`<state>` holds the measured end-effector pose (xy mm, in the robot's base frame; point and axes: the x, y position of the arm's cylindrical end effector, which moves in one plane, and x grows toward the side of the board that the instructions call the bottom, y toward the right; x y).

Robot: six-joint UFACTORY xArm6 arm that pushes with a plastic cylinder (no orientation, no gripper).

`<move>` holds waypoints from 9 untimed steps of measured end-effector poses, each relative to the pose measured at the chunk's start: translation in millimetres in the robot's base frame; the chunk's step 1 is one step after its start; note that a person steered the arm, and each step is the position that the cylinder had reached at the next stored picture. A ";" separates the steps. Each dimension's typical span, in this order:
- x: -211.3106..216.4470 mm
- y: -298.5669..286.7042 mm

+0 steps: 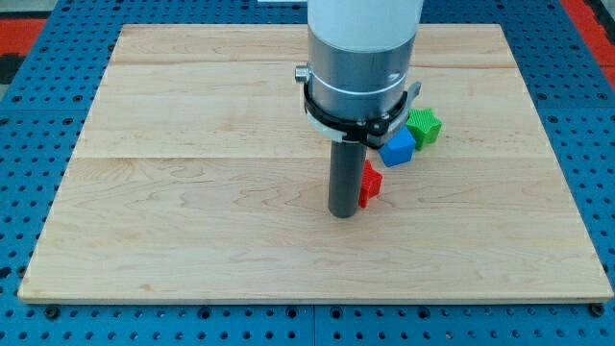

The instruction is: Move the red star into the yellow heart

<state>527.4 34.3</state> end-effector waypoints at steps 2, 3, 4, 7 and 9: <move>-4.3 15.1; -38.8 15.1; -56.1 15.1; -87.3 -41.7; -54.9 -83.8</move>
